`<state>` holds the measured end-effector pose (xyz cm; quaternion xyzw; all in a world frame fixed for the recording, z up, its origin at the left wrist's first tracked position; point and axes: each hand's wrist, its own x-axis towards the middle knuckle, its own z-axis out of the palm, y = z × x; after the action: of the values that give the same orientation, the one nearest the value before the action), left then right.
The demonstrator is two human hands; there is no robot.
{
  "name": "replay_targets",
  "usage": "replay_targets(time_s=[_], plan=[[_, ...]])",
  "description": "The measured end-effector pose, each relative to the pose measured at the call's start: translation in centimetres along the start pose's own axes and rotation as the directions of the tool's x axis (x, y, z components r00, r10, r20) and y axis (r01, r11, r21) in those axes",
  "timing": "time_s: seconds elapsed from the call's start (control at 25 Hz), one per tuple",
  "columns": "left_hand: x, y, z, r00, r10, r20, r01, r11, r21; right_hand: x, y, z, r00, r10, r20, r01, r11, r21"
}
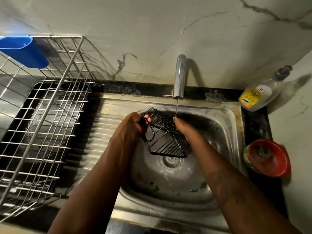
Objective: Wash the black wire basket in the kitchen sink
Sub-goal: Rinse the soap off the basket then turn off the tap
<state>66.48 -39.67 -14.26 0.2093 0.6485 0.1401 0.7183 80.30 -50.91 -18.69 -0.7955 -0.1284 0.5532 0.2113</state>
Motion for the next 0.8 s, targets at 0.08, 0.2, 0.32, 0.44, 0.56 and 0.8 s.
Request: replay_targets(time_s=[0.08,0.2,0.32,0.44,0.56,0.8], plan=[[0.4,-0.1,-0.4,0.999,-0.028,-0.03,0.029,0.999,0.02,-0.7,-2.1,0.4,0.997,-0.051,0.054,0.051,0.999,-0.003],[0.5,0.6,-1.5,0.999,-0.009,-0.031,0.009,1.0,0.0,-0.5,-2.5,3.1,0.995,-0.089,0.036,0.09,0.994,-0.056],[0.6,1.1,-2.6,0.999,0.025,-0.038,-0.026,1.0,-0.012,2.8,1.3,3.1,0.985,0.082,-0.154,-0.082,0.997,0.002],[0.9,1.1,-2.9,1.0,0.026,-0.016,-0.026,0.999,0.019,2.8,1.3,3.1,0.969,0.098,-0.229,-0.091,0.995,0.041],[0.8,0.3,-1.5,0.998,0.031,0.053,-0.036,0.994,0.105,-0.1,-0.7,4.9,0.972,-0.167,-0.166,0.162,0.986,-0.042],[0.0,-0.6,0.1,0.979,0.049,0.197,-0.082,0.983,0.165,-0.6,-5.1,-0.4,0.648,-0.611,-0.455,0.674,0.738,-0.029]])
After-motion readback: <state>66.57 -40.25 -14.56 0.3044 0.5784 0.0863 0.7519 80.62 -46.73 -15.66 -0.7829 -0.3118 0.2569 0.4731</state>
